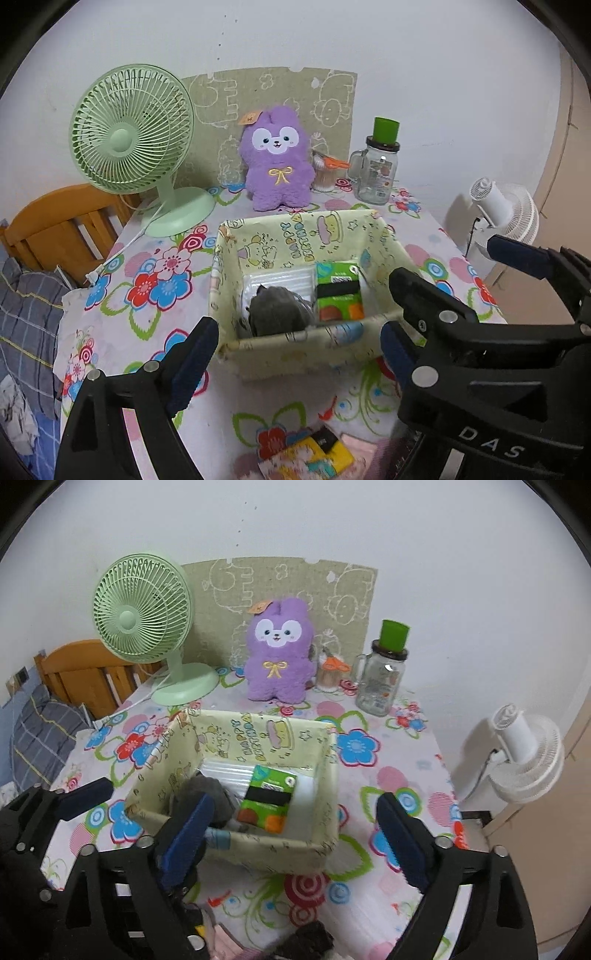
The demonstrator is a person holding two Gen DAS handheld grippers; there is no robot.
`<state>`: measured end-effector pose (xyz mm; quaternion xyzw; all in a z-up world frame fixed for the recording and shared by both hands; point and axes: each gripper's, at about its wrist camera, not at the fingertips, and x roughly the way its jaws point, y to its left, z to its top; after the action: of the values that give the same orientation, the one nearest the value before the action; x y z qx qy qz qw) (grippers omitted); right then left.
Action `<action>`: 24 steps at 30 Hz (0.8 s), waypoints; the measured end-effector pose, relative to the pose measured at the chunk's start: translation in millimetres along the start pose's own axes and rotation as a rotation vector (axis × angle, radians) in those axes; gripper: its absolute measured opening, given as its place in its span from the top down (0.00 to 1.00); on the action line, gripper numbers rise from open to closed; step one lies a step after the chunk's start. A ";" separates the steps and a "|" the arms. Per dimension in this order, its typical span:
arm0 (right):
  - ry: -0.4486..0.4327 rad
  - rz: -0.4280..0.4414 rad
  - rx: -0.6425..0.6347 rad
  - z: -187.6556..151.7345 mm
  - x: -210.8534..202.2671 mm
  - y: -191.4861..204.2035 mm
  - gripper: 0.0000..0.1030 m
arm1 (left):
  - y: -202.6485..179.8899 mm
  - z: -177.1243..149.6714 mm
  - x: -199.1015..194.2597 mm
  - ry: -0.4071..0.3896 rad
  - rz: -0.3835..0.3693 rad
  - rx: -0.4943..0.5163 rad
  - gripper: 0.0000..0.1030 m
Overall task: Organize soft objects
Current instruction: 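Raise both grippers out of the box and move toward the remaining items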
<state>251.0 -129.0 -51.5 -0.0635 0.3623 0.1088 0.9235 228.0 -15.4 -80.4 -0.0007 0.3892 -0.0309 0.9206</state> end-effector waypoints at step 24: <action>-0.039 0.012 0.026 -51.1 -75.7 -9.5 0.08 | -21.1 -50.2 -74.3 -0.054 -0.029 0.039 0.12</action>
<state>165.8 -159.9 -36.7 -0.0470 0.3458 0.1106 0.9306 139.2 -31.1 -61.6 0.0106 0.3635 -0.0520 0.9301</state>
